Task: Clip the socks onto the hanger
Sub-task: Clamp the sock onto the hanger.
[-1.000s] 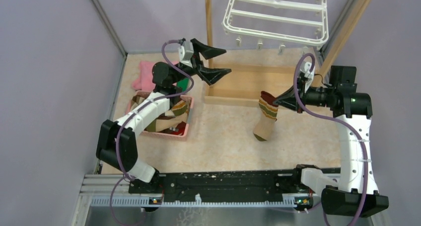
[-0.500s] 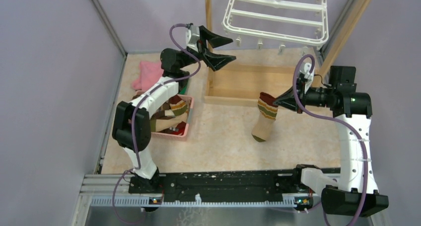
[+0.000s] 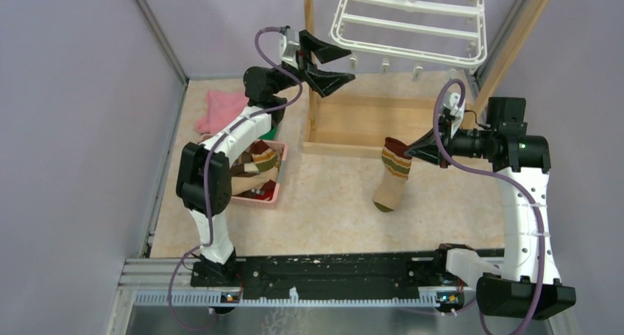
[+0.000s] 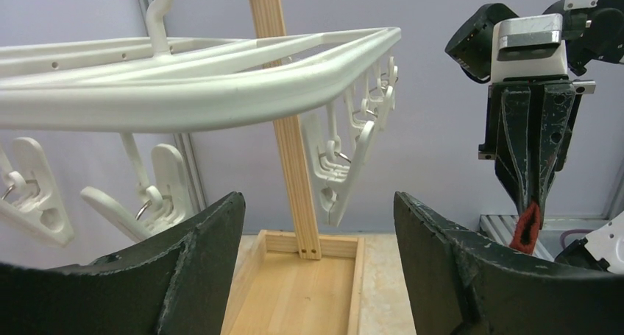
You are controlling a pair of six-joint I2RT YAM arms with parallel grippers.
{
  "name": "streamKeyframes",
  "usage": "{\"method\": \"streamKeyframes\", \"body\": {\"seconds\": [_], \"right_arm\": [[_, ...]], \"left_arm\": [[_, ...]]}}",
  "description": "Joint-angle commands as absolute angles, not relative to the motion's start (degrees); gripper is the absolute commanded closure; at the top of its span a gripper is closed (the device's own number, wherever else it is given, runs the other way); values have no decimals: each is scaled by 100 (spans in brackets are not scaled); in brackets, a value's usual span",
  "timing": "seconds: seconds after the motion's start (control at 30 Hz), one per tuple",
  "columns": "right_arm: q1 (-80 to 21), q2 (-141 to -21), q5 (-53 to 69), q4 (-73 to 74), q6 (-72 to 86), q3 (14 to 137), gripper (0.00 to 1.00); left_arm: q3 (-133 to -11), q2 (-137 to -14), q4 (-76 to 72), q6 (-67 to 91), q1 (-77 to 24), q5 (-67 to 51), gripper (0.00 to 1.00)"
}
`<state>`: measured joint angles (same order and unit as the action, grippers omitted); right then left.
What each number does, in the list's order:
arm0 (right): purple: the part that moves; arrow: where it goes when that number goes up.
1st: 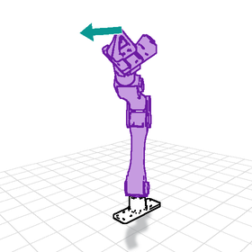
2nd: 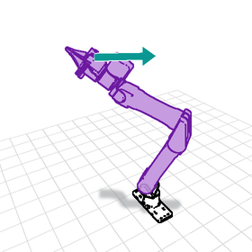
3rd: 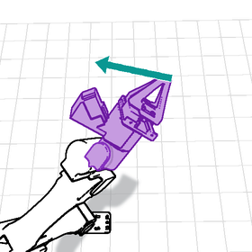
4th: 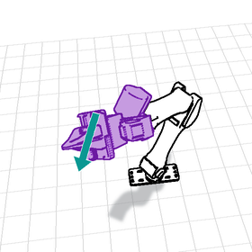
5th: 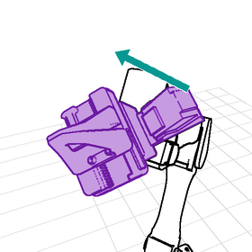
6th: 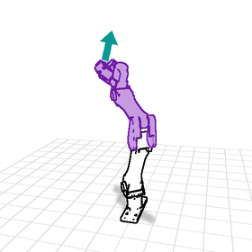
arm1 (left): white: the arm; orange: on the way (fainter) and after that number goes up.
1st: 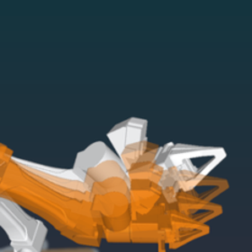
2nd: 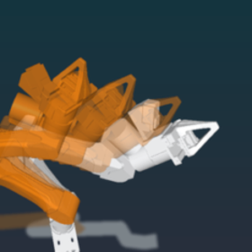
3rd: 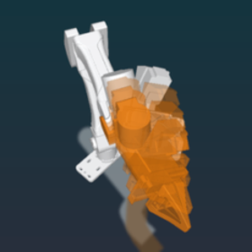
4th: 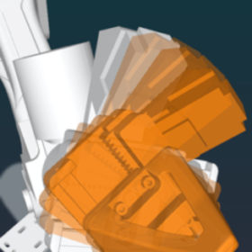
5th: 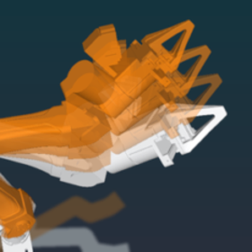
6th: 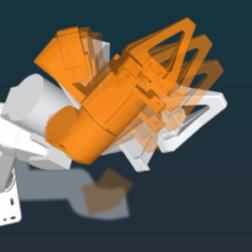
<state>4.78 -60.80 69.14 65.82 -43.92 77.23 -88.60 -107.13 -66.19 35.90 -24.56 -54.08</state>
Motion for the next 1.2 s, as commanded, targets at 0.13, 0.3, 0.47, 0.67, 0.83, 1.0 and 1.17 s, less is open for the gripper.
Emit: {"method": "streamKeyframes", "body": {"seconds": [0.13,0.3,0.47,0.67,0.83,1.0,1.17], "right_arm": [[563,-6047,7092,6565,-4500,7831,100],[563,-6040,7088,6573,-4504,7844,100],[562,-6019,7091,6598,-4522,7849,100],[563,-6020,7088,6609,-4543,7849,100],[562,-6020,7087,6618,-4551,7858,100],[563,-6021,7087,6618,-4553,7865,100],[562,-6018,7092,6623,-4553,7868,100]], "left_arm": [[-9413,-10858,-6873,3664,-2582,-5291,22],[-9587,-10917,-6650,3571,-2627,-5220,23],[-9722,-10959,-6538,3553,-2645,-5163,26],[-9841,-10995,-6438,3591,-2653,-5200,27],[-9891,-11005,-6499,3710,-2662,-5247,29],[-9935,-11021,-6527,3794,-2663,-5246,30],[-10007,-11039,-6618,3941,-2657,-5251,31]]}}
